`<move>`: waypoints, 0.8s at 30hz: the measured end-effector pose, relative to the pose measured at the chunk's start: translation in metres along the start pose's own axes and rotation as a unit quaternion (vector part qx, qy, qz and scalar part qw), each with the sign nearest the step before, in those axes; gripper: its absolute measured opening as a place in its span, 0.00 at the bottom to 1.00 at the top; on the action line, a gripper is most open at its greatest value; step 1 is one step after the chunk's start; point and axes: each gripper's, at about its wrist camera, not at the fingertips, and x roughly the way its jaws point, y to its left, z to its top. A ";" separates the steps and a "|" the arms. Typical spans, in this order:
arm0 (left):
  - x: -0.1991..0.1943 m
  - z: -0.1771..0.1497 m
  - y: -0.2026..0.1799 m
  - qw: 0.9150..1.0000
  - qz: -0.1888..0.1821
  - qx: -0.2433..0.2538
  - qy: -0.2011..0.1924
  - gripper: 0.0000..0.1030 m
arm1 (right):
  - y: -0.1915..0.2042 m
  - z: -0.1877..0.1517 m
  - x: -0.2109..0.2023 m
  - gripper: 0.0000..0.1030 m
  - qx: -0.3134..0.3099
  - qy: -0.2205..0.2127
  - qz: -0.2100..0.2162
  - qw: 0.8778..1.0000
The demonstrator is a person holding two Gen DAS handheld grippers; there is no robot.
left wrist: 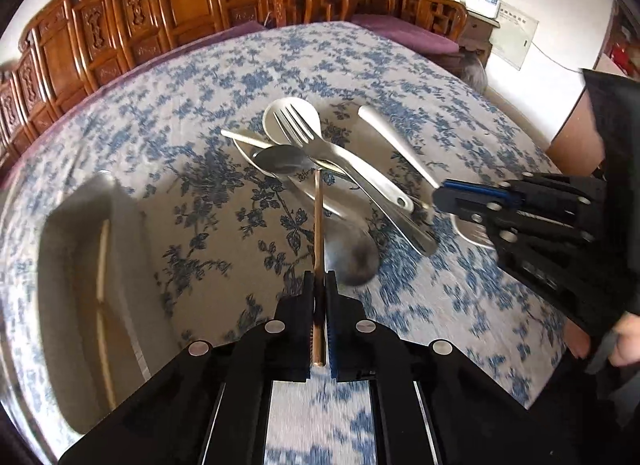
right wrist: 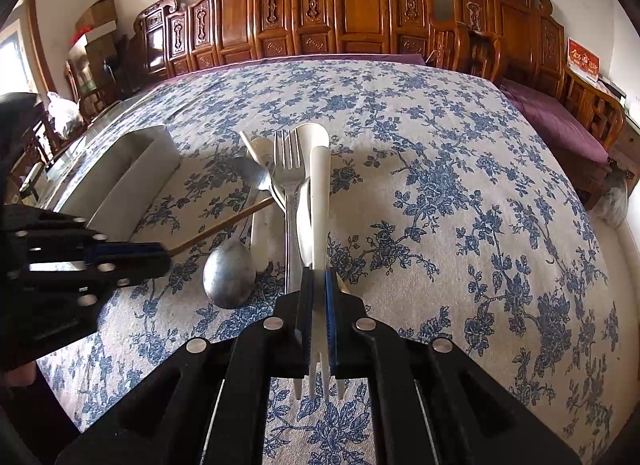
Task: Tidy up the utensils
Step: 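Grasp a wooden chopstick from the pile with the left tool while the right tool holds the fork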
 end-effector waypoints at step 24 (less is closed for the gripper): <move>-0.110 -0.043 0.046 0.994 0.031 -0.064 -0.081 0.04 | 0.021 -0.005 -0.011 0.07 -0.017 -0.003 0.023 1.000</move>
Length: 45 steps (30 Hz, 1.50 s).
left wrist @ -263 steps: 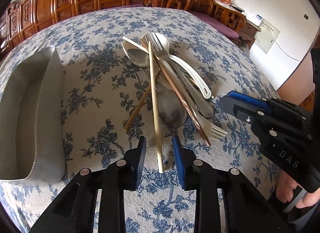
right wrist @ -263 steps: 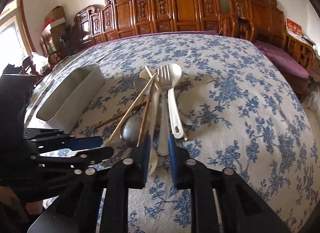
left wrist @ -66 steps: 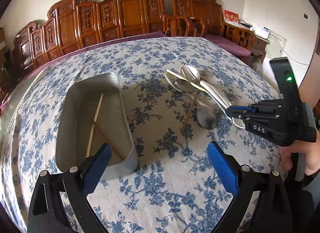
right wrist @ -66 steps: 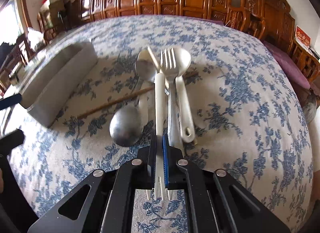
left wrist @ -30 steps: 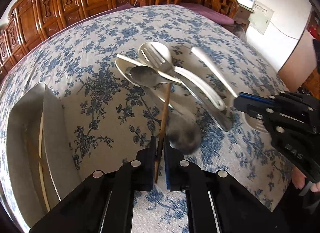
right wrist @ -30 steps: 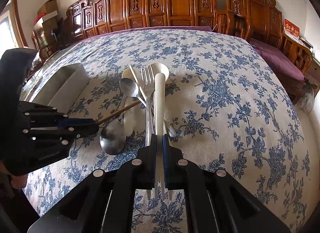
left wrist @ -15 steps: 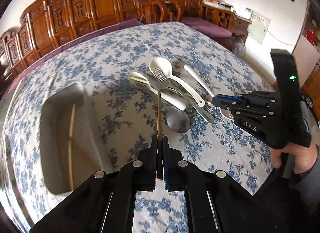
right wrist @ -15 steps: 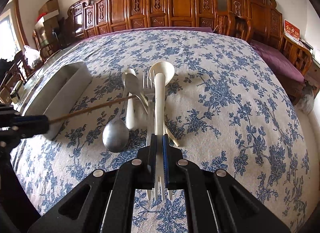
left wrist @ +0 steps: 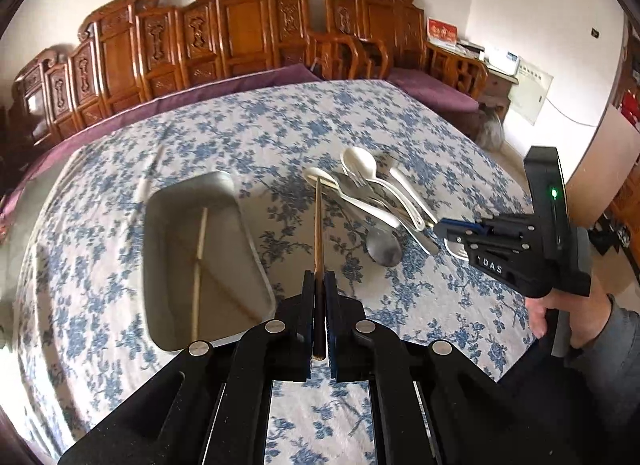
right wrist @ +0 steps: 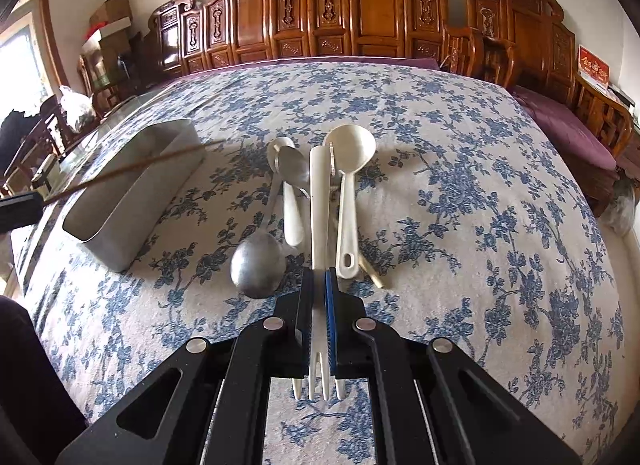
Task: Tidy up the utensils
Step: 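Grasp a wooden chopstick from the pile with the left tool while the right tool holds the fork, then carry the chopstick over the grey tray and open the left tool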
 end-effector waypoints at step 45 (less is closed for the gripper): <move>0.053 -0.024 0.105 0.992 0.101 -0.072 0.014 0.06 | 0.086 0.018 -0.001 0.07 -0.066 -0.009 0.072 0.995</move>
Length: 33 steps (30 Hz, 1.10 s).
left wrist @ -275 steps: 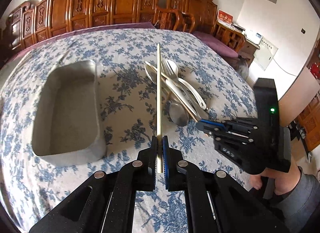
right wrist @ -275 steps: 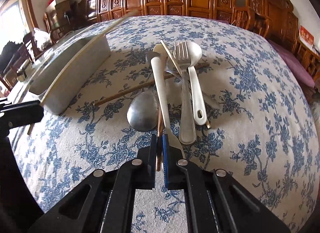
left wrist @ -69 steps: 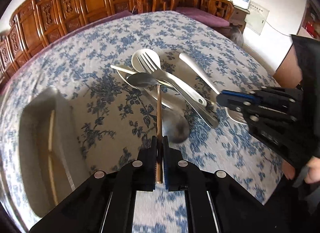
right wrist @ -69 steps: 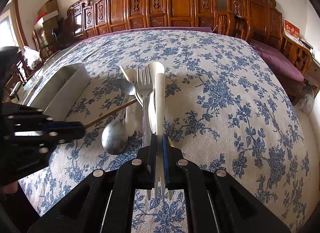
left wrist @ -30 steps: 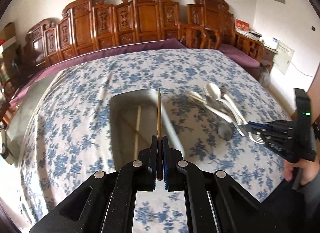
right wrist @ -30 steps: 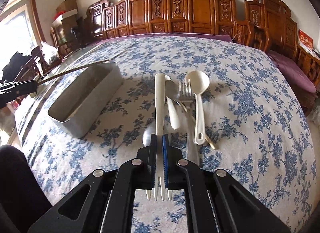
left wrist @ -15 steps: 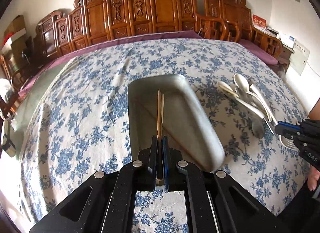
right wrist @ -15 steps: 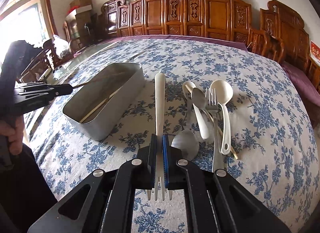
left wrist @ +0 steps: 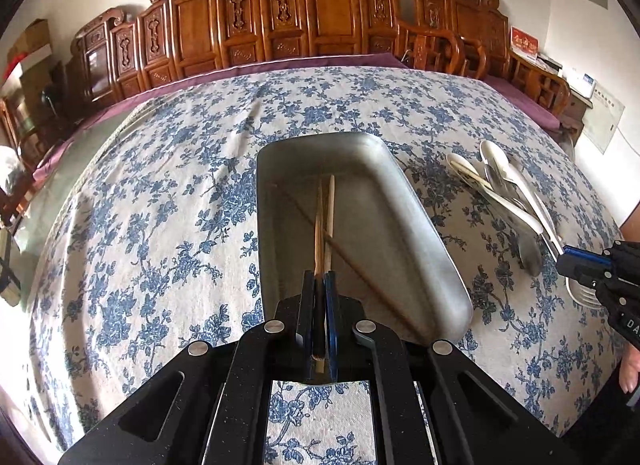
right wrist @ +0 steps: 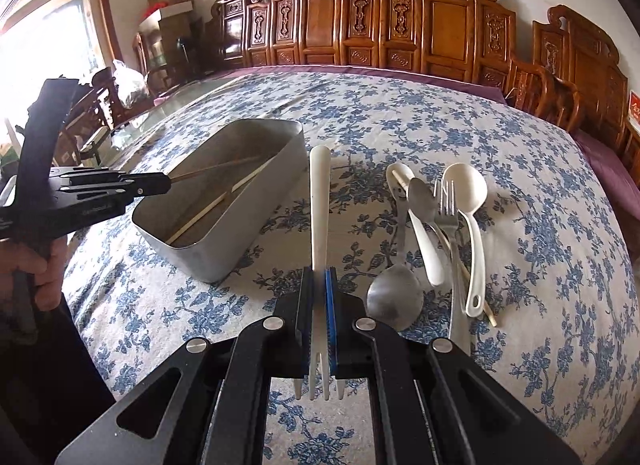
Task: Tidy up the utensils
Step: 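Carry the chopstick over the grey tray and open the left tool, then carry the white plastic fork to the grey tray and open the right tool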
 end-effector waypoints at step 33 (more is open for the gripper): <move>-0.025 0.002 0.049 0.998 0.015 -0.057 -0.034 0.53 | 0.078 0.092 0.092 0.07 0.025 0.016 0.075 0.997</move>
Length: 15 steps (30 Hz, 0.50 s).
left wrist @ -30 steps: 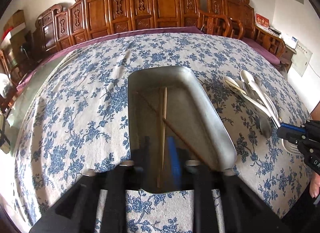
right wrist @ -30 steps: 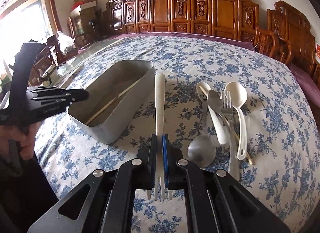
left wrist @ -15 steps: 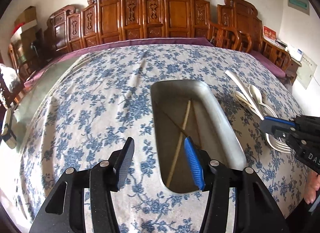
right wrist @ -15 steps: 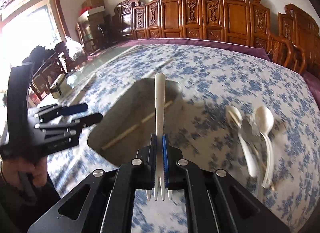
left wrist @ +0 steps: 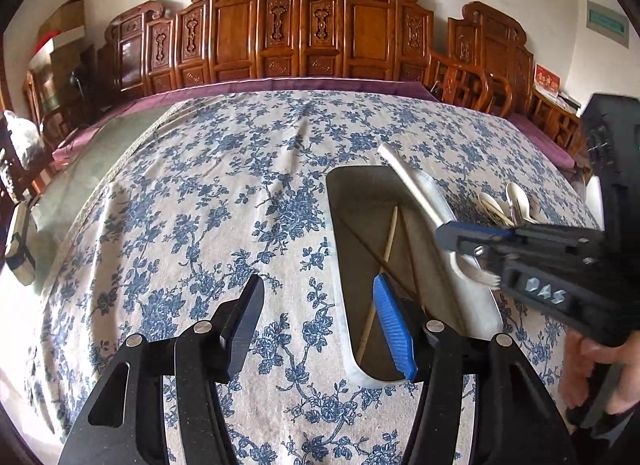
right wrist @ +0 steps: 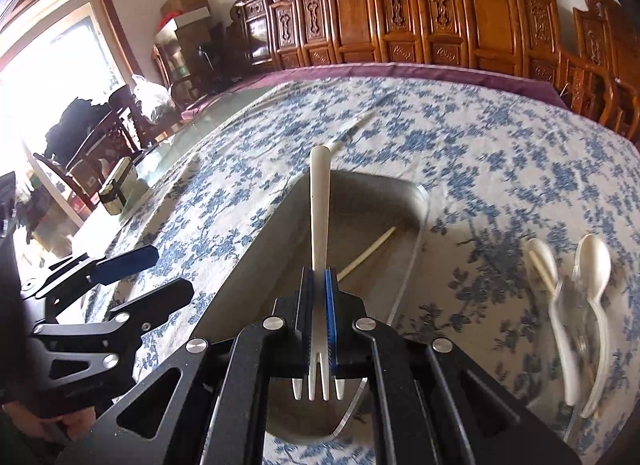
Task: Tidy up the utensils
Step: 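Carry the white plastic fork to the grey tray and open the right tool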
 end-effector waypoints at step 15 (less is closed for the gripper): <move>0.000 0.001 -0.001 1.000 -0.004 -0.004 0.002 0.53 | -0.005 -0.012 0.005 0.08 0.002 0.008 0.008 1.000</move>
